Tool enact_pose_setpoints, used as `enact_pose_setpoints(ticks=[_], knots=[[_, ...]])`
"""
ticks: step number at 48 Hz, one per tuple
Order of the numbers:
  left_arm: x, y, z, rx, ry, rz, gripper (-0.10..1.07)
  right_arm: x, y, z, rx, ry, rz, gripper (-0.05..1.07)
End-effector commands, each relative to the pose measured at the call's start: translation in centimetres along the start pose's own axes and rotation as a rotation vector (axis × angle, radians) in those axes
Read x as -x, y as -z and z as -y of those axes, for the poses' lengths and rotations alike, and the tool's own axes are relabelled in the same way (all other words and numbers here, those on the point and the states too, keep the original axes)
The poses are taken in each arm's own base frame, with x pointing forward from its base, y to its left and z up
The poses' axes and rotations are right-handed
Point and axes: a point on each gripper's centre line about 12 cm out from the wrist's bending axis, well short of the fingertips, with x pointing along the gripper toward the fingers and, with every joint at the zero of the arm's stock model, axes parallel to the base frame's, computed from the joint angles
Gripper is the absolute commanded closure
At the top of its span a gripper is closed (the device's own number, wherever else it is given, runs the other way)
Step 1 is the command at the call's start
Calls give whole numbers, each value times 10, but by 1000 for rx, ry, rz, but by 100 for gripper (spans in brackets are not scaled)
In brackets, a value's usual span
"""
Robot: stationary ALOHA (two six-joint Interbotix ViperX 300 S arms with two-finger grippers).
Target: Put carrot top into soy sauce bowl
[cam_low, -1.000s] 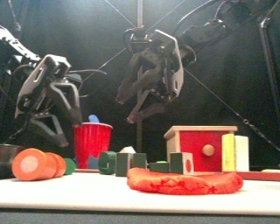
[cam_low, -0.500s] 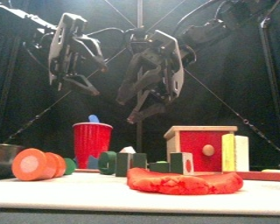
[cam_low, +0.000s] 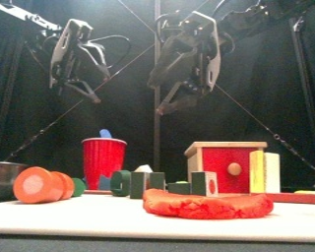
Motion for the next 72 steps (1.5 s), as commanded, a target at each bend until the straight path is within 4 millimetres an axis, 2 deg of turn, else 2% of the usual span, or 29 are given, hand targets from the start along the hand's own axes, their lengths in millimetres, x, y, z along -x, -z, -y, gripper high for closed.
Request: enact_pose_setpoints(ticks=[1,13,25,32,40,53,72], knots=[[0,1,-5,22,-41,-9,9,18,-8,-1,-3,-13,42,0],[-17,27,-10,113,-178,-105,9,24,-4,9,-16,3,44,0],[-43,56,-4,124,-359,-172,9,24,1,13,-18,13,32,0],[-61,62,2,124,-430,-151,9,26,2,14,-21,15,32,0],[-80,72,-6,135,-560,-162,9,29,3,15,-22,16,34,0],[-109,82,1,167,-567,-202,9,31,7,16,-23,16,29,0],[-124,93,-3,196,-603,-242,9,31,12,18,-23,20,19,0]])
